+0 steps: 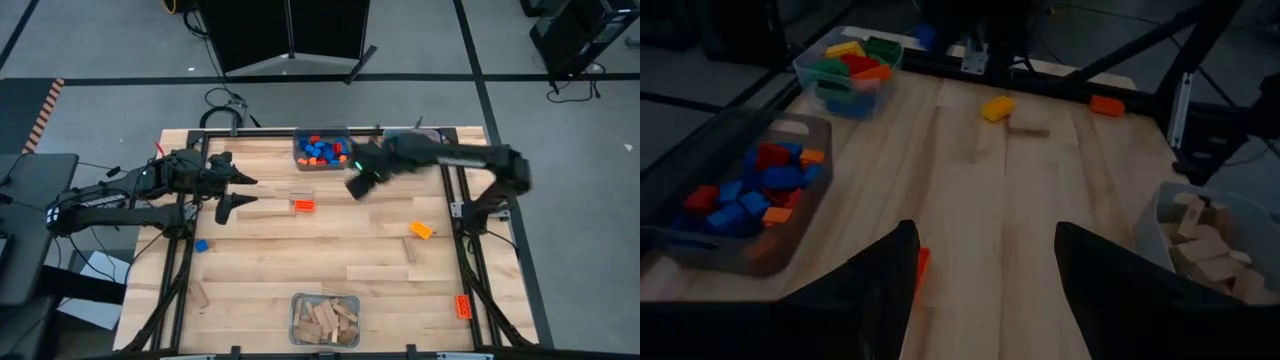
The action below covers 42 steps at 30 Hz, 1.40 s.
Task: Sort blocks by size
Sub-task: Put the small blue game piece into the black bin
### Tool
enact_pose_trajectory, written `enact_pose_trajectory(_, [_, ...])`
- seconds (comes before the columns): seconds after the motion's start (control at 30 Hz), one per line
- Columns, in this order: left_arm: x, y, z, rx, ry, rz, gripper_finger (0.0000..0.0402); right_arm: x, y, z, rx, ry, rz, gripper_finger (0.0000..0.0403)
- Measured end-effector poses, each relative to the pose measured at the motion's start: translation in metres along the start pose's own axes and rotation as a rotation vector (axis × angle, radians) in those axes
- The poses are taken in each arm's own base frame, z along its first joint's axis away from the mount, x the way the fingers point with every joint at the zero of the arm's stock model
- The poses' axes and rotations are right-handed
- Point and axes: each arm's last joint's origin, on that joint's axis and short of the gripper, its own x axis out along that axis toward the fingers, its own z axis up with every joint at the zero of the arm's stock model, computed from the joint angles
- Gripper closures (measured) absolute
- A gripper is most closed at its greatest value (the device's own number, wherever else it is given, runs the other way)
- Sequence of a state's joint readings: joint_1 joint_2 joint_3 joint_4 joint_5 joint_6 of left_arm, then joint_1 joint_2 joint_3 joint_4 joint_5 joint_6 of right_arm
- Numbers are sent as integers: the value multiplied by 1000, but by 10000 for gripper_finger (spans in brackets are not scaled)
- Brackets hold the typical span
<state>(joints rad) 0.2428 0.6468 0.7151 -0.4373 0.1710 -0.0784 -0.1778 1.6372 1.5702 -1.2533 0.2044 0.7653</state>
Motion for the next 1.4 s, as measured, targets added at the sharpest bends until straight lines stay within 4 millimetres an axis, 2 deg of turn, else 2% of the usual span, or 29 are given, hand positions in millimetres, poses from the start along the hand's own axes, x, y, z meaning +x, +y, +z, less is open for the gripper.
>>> enact_pose_trajectory(0.17, [0, 1, 0, -4, 1, 21, 161, 30, 2, 79, -59, -68, 14, 255])
enact_pose_trajectory(0.27, [0, 1, -2, 14, 18, 20, 161, 56, -2, 115, -57, -59, 32, 255])
enact_pose_trajectory(0.4, [0, 0, -6, 62, 64, -6, 161, 88, -10, 146, -18, -28, 54, 255])
enact_pose_trajectory(0.47, [-1, 0, -8, 69, 79, -11, 161, 102, -13, 154, -26, -7, 64, 230])
enact_pose_trajectory(0.53, [-5, 0, -10, 82, 85, -12, 161, 115, -16, 158, -29, 14, 61, 184])
enact_pose_trajectory(0.6, [-9, -1, -11, 86, 84, -2, 161, 124, -18, 160, -24, 29, 54, 138])
enact_pose_trajectory(0.7, [-14, -1, -13, 87, 92, 28, 161, 126, -21, 161, -19, 35, 53, 86])
enact_pose_trajectory(0.83, [-20, -1, -14, 81, 80, 64, 161, 117, -22, 160, -18, 23, 58, 58])
enact_pose_trajectory(0.97, [-21, 0, -13, 62, 64, 80, 161, 83, -21, 152, -33, 3, 72, 65])
enact_pose_trajectory(1.1, [-21, 0, -10, 36, 60, 100, 161, 42, -10, 131, -90, -25, 34, 89])
enact_pose_trajectory(1.27, [-17, 0, -7, 13, 113, 159, 161, -4, 12, 92, -197, -58, -11, 118])
enact_pose_trajectory(1.4, [-11, -1, -6, -24, 215, 208, 161, -25, 32, 48, -258, -82, -24, 134])
